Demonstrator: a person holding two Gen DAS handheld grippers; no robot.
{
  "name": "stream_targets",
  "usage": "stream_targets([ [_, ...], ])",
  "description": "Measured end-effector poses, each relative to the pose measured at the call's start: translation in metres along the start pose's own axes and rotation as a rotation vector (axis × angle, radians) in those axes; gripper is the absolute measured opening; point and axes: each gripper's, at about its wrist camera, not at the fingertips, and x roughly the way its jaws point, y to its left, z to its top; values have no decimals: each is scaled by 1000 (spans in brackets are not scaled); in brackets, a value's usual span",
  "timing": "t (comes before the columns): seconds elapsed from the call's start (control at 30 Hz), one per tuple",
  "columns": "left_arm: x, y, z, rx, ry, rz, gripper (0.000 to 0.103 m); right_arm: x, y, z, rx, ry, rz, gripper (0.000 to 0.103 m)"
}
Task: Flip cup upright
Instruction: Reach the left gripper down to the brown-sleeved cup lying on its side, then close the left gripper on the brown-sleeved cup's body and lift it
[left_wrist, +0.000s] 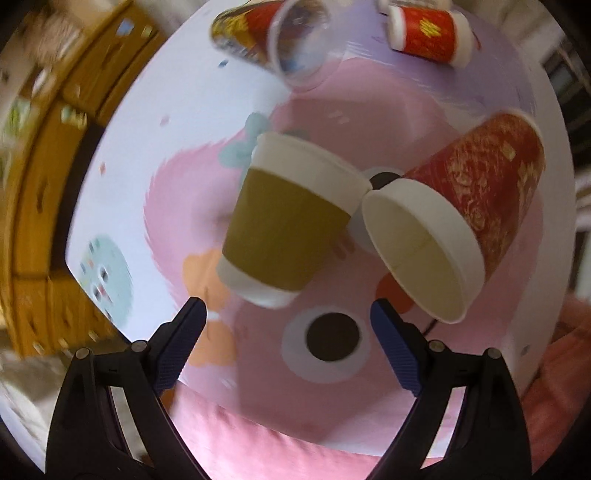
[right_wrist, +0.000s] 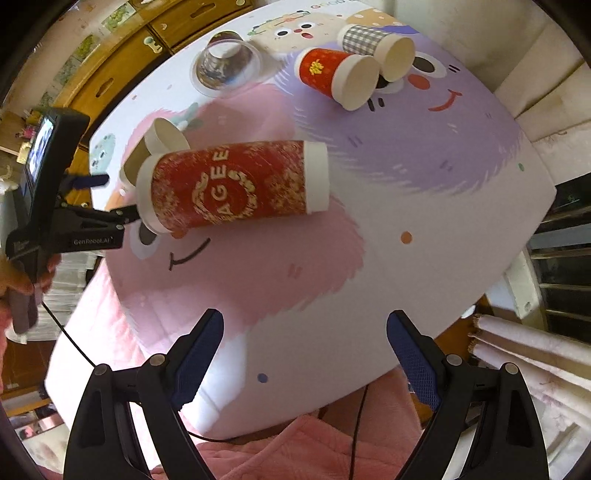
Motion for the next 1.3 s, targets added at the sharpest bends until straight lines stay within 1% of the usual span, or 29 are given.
stream_targets([
  [0.07, 4, -5, 2, 52, -7, 43, 89, -1, -1, -3, -12, -9, -23, 91],
  [0.13, 7, -7, 5, 75, -10, 61, 89, -1, -2, -4, -15, -2, -20, 91],
  [0.23, 8, -9, 9, 101, -51, 59, 89, 1, -3, -3, -19, 4, -14, 91],
  [0.3, 3, -15, 14, 117, -92, 62, 89, 0, -2, -2, -19, 1, -19, 91],
  [0.43, 9, -19, 20, 176, -156, 77, 90, 5, 2, -4, -45, 24, -5, 91],
  [0.53, 18, -21, 25, 199, -157, 82, 89, 4, 4, -7, -58, 26, -4, 91],
  [0.6, 25, -20, 27, 203, -151, 73, 87, 3, 5, -9, -59, 23, -4, 91],
  [0.63, 26, -22, 27, 203, -149, 72, 80, 2, 4, -8, -55, 20, -4, 91],
  [0.67, 29, -22, 27, 203, -145, 70, 66, 0, 3, -9, -49, 17, -4, 91],
  [0.7, 31, -21, 27, 205, -136, 63, 59, 0, 2, -10, -44, 13, -4, 91],
  [0.73, 32, -20, 27, 204, -136, 56, 59, -1, 1, -10, -35, 10, -4, 91],
  [0.8, 33, -18, 27, 198, -137, 14, 59, -2, -2, -10, -18, 8, -5, 91],
  [0.83, 34, -17, 27, 195, -134, 8, 59, -2, -4, -10, -12, 8, -2, 91],
  [0.93, 35, -14, 26, 176, -133, 13, 59, -4, -5, -11, -4, 5, 1, 91],
  [1.07, 33, -7, 25, 125, -136, 34, 59, -8, -4, -12, -4, -7, 7, 91],
  [1.13, 31, 4, 26, 97, -143, 50, 59, -9, -5, -13, -3, -12, 10, 91],
  [1.2, 24, 12, 24, 57, -153, 65, 58, -11, -5, -13, -1, -18, 12, 91],
  [1.3, 11, 25, 24, -28, -168, 71, 58, -14, -7, -9, 0, -25, 29, 91],
])
